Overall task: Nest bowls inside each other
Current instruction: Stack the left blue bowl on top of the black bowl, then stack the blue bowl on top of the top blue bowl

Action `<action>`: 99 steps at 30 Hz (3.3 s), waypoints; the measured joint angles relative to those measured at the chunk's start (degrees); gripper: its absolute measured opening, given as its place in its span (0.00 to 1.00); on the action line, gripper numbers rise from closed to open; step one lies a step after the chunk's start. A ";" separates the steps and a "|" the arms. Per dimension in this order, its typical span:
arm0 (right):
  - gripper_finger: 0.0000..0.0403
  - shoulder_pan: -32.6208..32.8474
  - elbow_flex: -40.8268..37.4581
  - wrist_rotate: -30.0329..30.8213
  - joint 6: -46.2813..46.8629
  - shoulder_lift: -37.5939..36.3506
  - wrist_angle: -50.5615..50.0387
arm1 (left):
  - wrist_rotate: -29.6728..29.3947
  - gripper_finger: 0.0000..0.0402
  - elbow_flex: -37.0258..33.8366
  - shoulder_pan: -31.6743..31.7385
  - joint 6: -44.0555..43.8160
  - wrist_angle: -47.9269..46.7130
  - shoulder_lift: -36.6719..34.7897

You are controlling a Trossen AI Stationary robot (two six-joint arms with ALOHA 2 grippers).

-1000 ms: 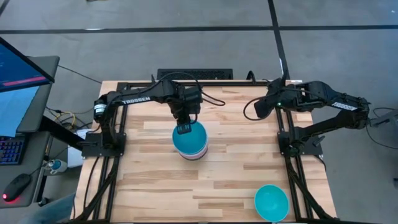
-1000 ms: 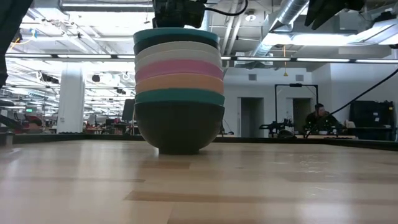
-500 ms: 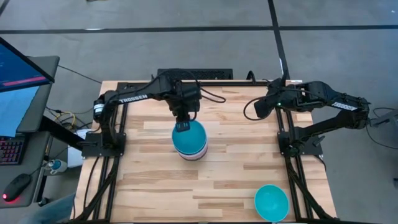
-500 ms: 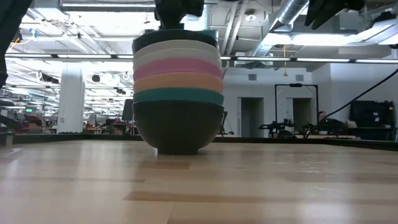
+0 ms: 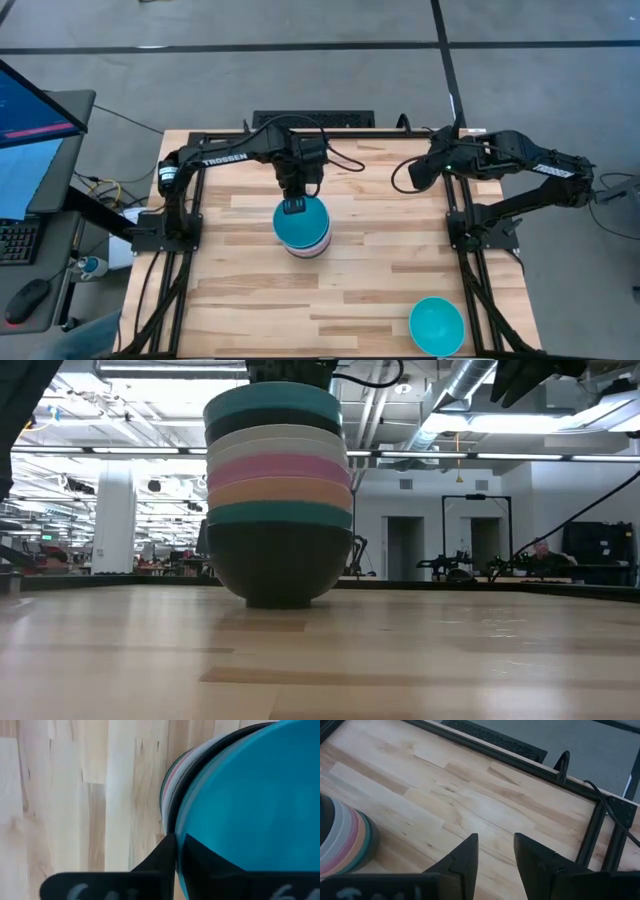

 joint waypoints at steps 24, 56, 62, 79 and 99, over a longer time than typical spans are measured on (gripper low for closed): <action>0.37 -0.05 -0.02 0.32 -0.58 0.00 -0.64 | -3.50 0.34 3.86 -0.42 0.40 -4.44 -2.26; 0.44 58.02 -17.98 -34.10 49.07 13.44 20.33 | -7.60 0.40 11.91 -4.41 1.96 21.18 -13.31; 0.47 61.29 -17.86 -34.12 51.95 21.16 18.56 | -7.60 0.40 10.25 -4.38 1.53 24.22 -13.38; 0.57 61.13 -17.88 -33.13 51.98 31.65 18.07 | -7.57 0.40 8.52 -4.44 -2.91 24.13 -13.35; 0.07 58.33 -17.57 -32.49 52.00 35.14 18.96 | -7.56 0.40 8.52 -4.44 -0.90 22.50 -13.35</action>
